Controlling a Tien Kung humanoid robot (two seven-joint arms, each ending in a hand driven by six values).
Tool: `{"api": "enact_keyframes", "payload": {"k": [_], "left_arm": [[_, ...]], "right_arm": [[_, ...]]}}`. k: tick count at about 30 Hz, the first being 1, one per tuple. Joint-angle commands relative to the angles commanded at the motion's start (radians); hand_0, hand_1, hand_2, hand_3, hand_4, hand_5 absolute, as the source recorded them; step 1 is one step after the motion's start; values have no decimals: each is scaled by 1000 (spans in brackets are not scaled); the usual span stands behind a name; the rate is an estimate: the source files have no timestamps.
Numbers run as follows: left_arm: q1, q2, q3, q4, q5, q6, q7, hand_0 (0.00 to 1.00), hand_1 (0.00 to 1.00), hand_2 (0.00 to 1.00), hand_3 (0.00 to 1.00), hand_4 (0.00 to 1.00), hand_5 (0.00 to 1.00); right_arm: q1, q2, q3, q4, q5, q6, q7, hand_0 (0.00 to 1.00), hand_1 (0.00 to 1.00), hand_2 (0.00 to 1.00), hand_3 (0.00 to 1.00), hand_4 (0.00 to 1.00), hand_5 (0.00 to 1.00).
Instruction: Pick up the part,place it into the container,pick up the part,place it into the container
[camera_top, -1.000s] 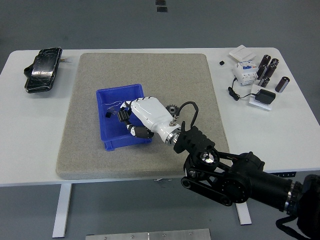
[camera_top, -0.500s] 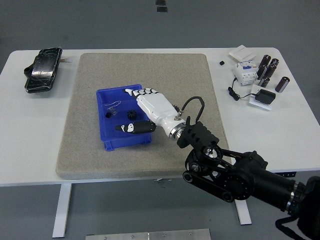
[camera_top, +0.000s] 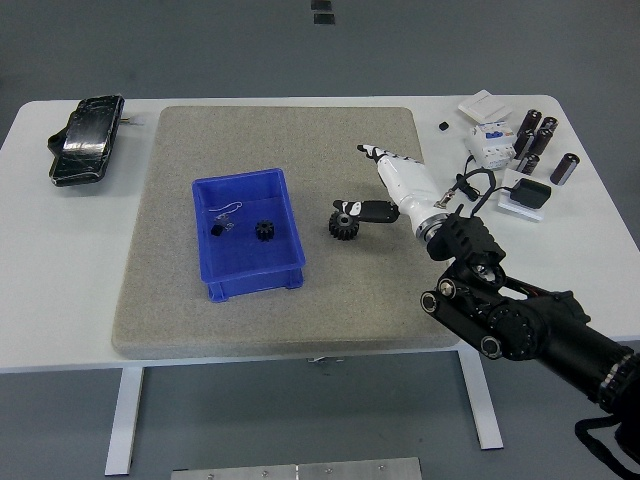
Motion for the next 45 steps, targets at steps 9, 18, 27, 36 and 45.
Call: {"api": "enact_keyframes", "payload": {"k": [9, 18, 27, 36, 45], "left_arm": [[-1, 1, 1, 0, -1, 0, -2, 670, 642, 606, 628, 704, 537], [5, 6, -4, 0, -3, 3, 0, 670, 642, 606, 628, 703, 541], [1, 5, -3, 0, -2, 2, -2, 669, 642, 606, 629, 704, 548], [0, 4, -2, 0, -2, 2, -4, 669, 642, 606, 630, 704, 552], [-1, 5, 3, 0, -7, 2, -8, 669, 642, 607, 632, 699, 573]], "right_arm": [[8, 11, -70, -41, 44, 27, 11, 764, 748, 833, 898, 900, 478], [33, 23, -164, -61, 82, 33, 18, 743, 720, 794, 888, 908, 490], [41, 41, -205, -80, 106, -5, 19, 687, 608, 617, 698, 670, 309], [38, 38, -215, -87, 104, -23, 9, 672, 546, 503, 572, 455, 2], [32, 37, -221, -86, 119, -58, 29, 673, 530, 475, 555, 466, 2]]}}
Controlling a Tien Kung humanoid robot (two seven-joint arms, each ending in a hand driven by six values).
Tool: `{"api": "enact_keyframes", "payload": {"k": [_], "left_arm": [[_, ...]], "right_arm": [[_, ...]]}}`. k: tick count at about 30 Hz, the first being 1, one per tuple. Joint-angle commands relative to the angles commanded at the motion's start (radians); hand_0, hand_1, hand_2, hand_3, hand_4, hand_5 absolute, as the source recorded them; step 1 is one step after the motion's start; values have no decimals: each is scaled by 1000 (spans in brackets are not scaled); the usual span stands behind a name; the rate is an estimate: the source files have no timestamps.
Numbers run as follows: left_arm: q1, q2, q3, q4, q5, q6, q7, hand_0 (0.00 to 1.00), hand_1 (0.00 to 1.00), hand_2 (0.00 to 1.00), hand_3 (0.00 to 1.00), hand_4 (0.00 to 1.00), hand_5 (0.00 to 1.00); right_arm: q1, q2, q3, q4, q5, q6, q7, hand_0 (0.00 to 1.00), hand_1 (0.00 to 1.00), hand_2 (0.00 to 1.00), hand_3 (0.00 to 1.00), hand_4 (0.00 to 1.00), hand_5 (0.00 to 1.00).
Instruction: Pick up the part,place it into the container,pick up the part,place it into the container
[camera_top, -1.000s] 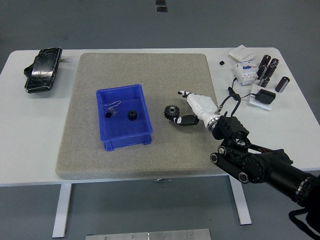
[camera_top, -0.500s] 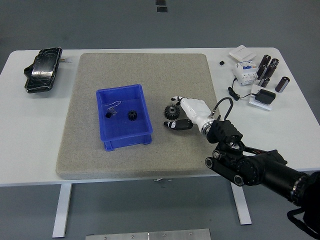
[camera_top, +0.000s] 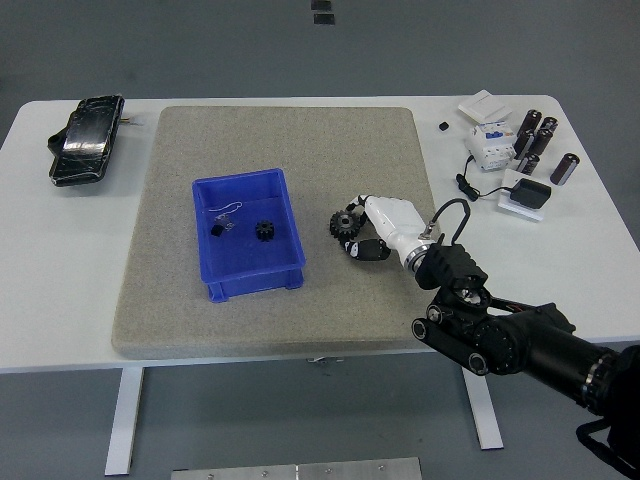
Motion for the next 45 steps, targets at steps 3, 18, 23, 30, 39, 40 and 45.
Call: {"api": "enact_keyframes", "payload": {"k": [3, 18, 23, 30, 39, 40, 45], "left_arm": [[0, 0, 0, 0, -1, 0, 0, 669, 642, 607, 632, 699, 573], [3, -3, 2, 0, -3, 0, 2, 669, 642, 607, 635, 703, 582], [2, -4, 2, 0, -3, -1, 2, 669, 642, 607, 635, 703, 582], [1, -3, 1, 0, -2, -2, 4, 669, 642, 607, 636, 707, 592], [3, -2, 2, 0, -5, 0, 4, 669, 642, 607, 637, 706, 593], [3, -2, 2, 0, -5, 0, 4, 669, 642, 607, 637, 706, 593], [3, -2, 2, 0, -6, 0, 4, 669, 642, 607, 635, 699, 606]], "right_arm": [[0, -5, 13, 12, -3, -16, 8, 673, 530, 475, 555, 466, 2], [-5, -17, 74, 285, -75, -62, -11, 675, 535, 486, 558, 485, 2], [-4, 6, 2, 369, -80, -43, -16, 675, 535, 486, 558, 485, 2], [2, 26, -26, 361, -156, 0, -48, 951, 882, 868, 808, 495, 250], [-2, 33, -27, 364, -181, 16, -64, 989, 914, 905, 885, 649, 328], [-3, 33, -27, 363, -180, 17, -64, 989, 914, 905, 885, 649, 328], [-9, 36, -25, 363, -179, 19, -67, 998, 924, 915, 899, 785, 392]]}}
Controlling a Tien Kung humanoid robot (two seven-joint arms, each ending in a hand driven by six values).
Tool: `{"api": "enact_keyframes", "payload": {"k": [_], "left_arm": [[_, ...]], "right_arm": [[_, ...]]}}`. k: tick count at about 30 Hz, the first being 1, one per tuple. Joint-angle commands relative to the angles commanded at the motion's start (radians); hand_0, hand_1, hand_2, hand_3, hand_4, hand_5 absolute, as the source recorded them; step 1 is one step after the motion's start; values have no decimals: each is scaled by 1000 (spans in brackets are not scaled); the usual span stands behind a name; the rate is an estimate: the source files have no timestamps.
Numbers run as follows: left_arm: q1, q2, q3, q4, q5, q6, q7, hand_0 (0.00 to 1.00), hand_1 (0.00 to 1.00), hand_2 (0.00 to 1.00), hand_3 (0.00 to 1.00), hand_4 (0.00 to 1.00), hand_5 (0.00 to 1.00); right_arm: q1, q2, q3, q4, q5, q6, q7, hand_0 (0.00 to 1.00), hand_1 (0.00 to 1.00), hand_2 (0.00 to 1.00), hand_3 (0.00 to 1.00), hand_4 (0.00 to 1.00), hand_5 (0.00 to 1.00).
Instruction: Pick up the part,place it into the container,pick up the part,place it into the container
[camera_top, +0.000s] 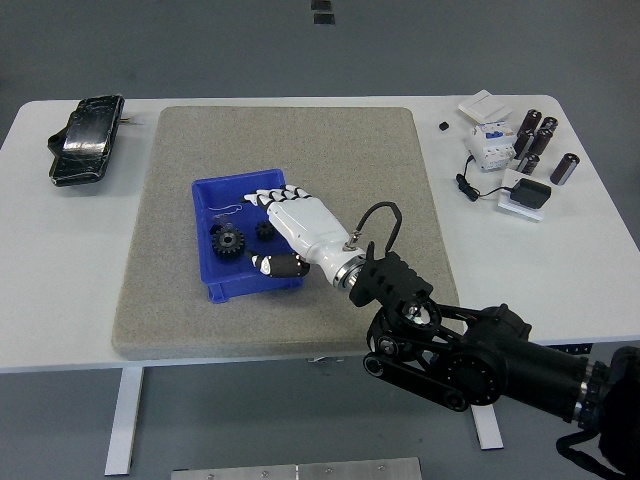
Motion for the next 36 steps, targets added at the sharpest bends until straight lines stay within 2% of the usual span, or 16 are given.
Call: {"api": "enact_keyframes", "payload": {"k": [2, 3, 8, 14, 15, 18, 20, 21, 26, 27, 31, 36], "left_arm": [[1, 0, 0, 0, -1, 0, 0, 669, 642, 607, 635, 699, 606], [1, 0, 1, 0, -1, 0, 0, 669, 642, 607, 635, 701, 602], [2, 0, 0, 0, 0, -1, -1, 669, 642, 607, 635, 701, 602], [6, -4, 2, 0, -4, -1, -5, 669, 642, 606, 633, 701, 597], [7, -5, 2, 0, -5, -1, -5, 670, 641, 605, 633, 699, 596], [10, -8, 4, 0, -8, -1, -7, 670, 641, 605, 633, 699, 596], [11, -8, 5, 0, -11, 0, -10, 670, 641, 605, 633, 699, 596], [11, -8, 5, 0, -12, 0, -12, 670, 642, 605, 634, 690, 611], [13, -6, 22, 0, -30, 1, -23, 670, 642, 605, 634, 690, 611], [13, -6, 26, 0, -34, 1, -24, 670, 643, 605, 633, 687, 609], [13, -1, 31, 0, -38, 0, -26, 670, 643, 605, 633, 687, 609], [7, 8, 30, 0, -32, -2, -29, 670, 642, 604, 632, 689, 610]], "right_arm": [[-3, -1, 8, 2, 0, -3, 2, 998, 924, 915, 899, 785, 392], [-6, -2, 17, 5, 1, -6, 4, 998, 929, 920, 917, 847, 414], [-35, -18, 103, 45, 58, -48, 43, 998, 929, 920, 917, 847, 414], [-135, -79, 268, 146, 190, -105, 147, 998, 915, 907, 900, 862, 428], [-157, -91, 304, 163, 213, -111, 167, 967, 874, 855, 859, 839, 416], [-219, -123, 401, 209, 271, -120, 221, 967, 874, 855, 859, 839, 416], [-267, -142, 470, 238, 313, -118, 262, 967, 874, 855, 859, 839, 416], [-295, -149, 509, 252, 334, -115, 283, 913, 842, 830, 834, 824, 421], [-421, -169, 672, 300, 430, -80, 378, 913, 842, 830, 834, 824, 421], [-447, -170, 703, 305, 449, -72, 394, 881, 827, 819, 866, 832, 428], [-539, -165, 810, 314, 513, -48, 447, 881, 827, 819, 866, 832, 428], [-604, -155, 924, 320, 573, -36, 483, 876, 816, 815, 865, 842, 435]]}}
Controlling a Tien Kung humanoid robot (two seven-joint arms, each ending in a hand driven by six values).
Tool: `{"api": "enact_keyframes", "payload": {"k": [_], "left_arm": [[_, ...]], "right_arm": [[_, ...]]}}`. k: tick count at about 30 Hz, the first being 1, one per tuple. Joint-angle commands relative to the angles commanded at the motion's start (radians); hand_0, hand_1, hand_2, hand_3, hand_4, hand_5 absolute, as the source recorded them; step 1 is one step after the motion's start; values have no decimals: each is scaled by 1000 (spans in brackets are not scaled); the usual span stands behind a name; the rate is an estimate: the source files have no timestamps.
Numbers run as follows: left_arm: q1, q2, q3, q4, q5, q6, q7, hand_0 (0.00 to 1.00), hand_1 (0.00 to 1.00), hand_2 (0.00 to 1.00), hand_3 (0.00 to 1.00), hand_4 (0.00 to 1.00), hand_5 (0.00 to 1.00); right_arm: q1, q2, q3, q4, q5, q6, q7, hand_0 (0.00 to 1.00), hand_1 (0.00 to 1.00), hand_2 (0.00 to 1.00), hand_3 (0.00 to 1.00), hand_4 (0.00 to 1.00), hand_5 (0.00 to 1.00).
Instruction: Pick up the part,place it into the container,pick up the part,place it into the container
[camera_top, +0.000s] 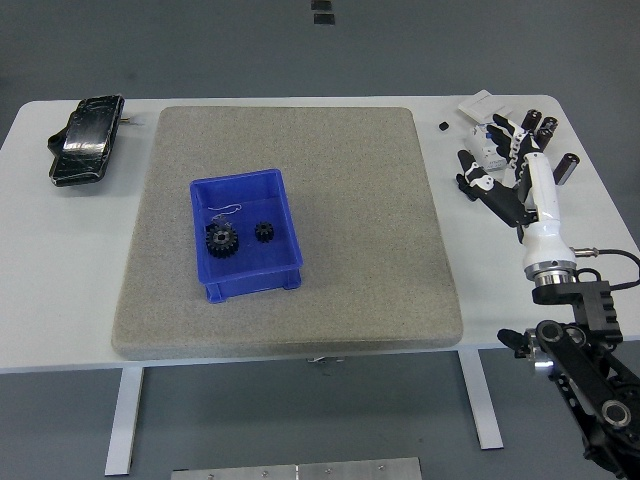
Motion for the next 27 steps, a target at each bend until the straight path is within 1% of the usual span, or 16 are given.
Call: {"api": "enact_keyframes", "payload": {"k": [5, 8, 9, 10, 21, 27], "left_arm": [[-5, 9, -2, 0, 5, -1, -2, 670, 642, 605, 632, 689, 610], [-6, 13, -2, 0, 6, -1, -1, 670, 642, 605, 632, 689, 610], [-6, 13, -1, 0, 6, -2, -1, 670, 642, 604, 631, 690, 610], [-7, 14, -1, 0, 6, -2, -1, 670, 642, 604, 631, 690, 610], [-10, 28, -7, 0, 20, -3, 2, 670, 642, 605, 629, 697, 602], [-12, 26, -9, 0, 24, -4, 3, 669, 642, 604, 628, 700, 598]], "right_arm": [[-17, 3, 71, 8, 25, -1, 10, 863, 805, 807, 853, 836, 434], [-24, 3, 97, 14, 34, -2, 15, 863, 805, 807, 853, 836, 434], [-26, 3, 102, 17, 37, -3, 17, 857, 800, 803, 844, 830, 456], [-27, 2, 106, 19, 40, -3, 19, 857, 800, 803, 844, 830, 456], [-31, 4, 111, 27, 86, -1, 44, 847, 786, 800, 835, 828, 464], [-31, 0, 106, 46, 90, -5, 46, 842, 781, 794, 833, 827, 466]]}}
